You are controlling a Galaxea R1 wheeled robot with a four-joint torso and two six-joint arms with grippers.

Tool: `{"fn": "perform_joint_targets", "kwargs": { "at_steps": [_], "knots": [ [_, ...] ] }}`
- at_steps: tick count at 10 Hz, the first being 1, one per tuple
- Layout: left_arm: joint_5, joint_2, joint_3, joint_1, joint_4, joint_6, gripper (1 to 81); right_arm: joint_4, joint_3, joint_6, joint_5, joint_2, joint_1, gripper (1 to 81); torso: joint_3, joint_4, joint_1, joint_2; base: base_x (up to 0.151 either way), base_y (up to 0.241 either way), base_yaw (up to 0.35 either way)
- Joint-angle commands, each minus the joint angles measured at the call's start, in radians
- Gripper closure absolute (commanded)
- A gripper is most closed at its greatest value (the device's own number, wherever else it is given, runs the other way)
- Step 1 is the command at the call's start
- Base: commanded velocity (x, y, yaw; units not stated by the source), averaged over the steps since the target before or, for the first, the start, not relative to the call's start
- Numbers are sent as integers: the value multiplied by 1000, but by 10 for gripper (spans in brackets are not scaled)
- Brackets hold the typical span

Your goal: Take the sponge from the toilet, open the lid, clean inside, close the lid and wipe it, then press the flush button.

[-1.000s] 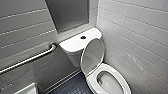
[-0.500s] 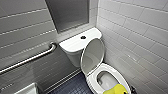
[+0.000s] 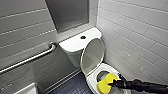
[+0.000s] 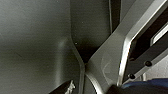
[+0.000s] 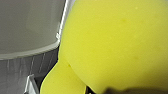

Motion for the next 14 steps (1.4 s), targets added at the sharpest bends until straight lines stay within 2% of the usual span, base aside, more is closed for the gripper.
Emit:
{"fn": "perform_joint_targets", "kwargs": {
  "at_steps": [1,3,5,8,9,10,11,12,14],
  "knots": [
    [79,-2,2,9,5,3,10,-45,-122,11,-136,60,220,811,0,0,0,0,0,0,0],
    [85,12,-21,8,3,3,10,-104,-236,12,-105,143,240,811,0,0,0,0,0,0,0],
    [86,15,-22,9,3,3,10,-104,-334,29,-64,210,238,811,0,0,0,0,0,0,0],
    [88,15,-22,14,5,3,10,-99,-526,184,44,288,225,811,0,0,0,0,0,0,0],
    [86,15,-22,15,5,3,10,-99,-578,242,100,299,218,811,0,0,0,0,0,0,0],
    [88,15,-22,15,5,3,10,-98,-596,279,127,295,215,811,0,0,0,0,0,0,0],
    [88,15,-22,15,5,3,10,-98,-586,293,130,277,206,811,0,0,0,0,0,0,0],
    [88,19,-22,15,5,5,10,-97,-546,293,136,242,183,811,0,0,0,0,0,0,0],
    [88,19,-24,17,6,5,10,-92,-442,293,216,129,105,811,0,0,0,0,0,0,0]
  ]
}}
